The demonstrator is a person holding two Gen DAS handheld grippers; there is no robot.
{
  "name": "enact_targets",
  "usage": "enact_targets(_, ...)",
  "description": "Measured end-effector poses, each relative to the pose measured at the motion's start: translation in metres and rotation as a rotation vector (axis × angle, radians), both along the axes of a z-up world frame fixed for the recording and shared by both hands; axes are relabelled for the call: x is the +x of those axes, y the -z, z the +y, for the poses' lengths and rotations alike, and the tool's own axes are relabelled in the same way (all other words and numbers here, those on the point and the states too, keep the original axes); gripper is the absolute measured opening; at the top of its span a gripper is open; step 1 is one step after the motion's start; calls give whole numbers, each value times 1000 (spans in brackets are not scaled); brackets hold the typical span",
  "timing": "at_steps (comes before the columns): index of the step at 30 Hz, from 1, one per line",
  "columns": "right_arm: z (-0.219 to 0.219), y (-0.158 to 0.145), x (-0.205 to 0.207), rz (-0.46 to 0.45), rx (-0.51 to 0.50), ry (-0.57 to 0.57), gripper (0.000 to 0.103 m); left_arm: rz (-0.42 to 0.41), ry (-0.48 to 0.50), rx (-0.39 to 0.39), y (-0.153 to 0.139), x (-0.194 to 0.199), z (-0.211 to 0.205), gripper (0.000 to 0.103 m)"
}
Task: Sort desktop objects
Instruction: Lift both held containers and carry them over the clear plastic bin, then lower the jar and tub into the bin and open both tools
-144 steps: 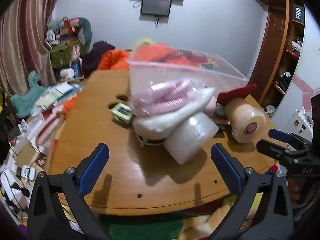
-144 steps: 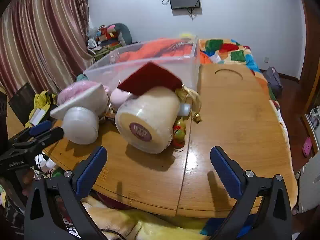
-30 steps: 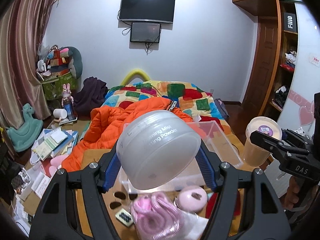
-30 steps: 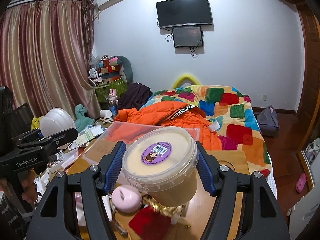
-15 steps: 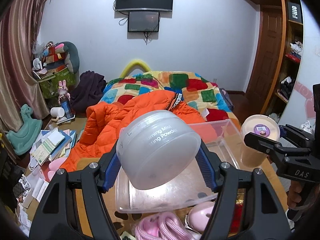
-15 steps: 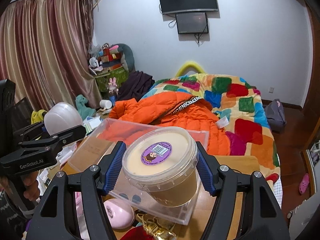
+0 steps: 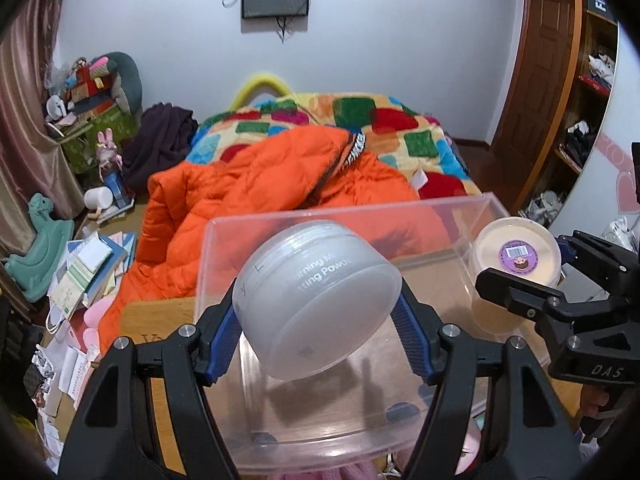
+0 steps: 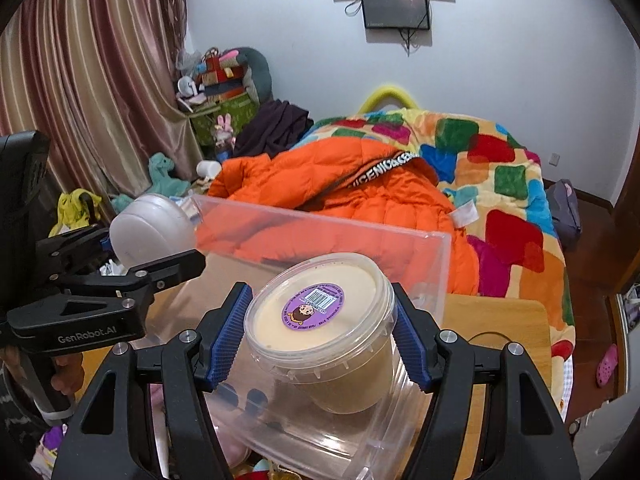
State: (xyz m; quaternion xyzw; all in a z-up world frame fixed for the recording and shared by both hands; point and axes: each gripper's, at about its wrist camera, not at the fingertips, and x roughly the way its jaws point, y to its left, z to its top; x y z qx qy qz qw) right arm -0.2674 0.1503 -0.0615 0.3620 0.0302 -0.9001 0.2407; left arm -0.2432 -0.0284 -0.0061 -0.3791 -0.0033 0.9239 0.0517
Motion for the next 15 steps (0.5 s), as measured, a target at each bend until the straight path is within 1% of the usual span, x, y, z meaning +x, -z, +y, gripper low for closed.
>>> enact_targets(10, -17, 19, -5, -36, 69, -36, 64, -75, 46, -39, 16, -11, 12, 69)
enact_targets(15, -21, 23, -2, -34, 105, -38, 64, -123, 44, -35, 26, -15, 11, 69)
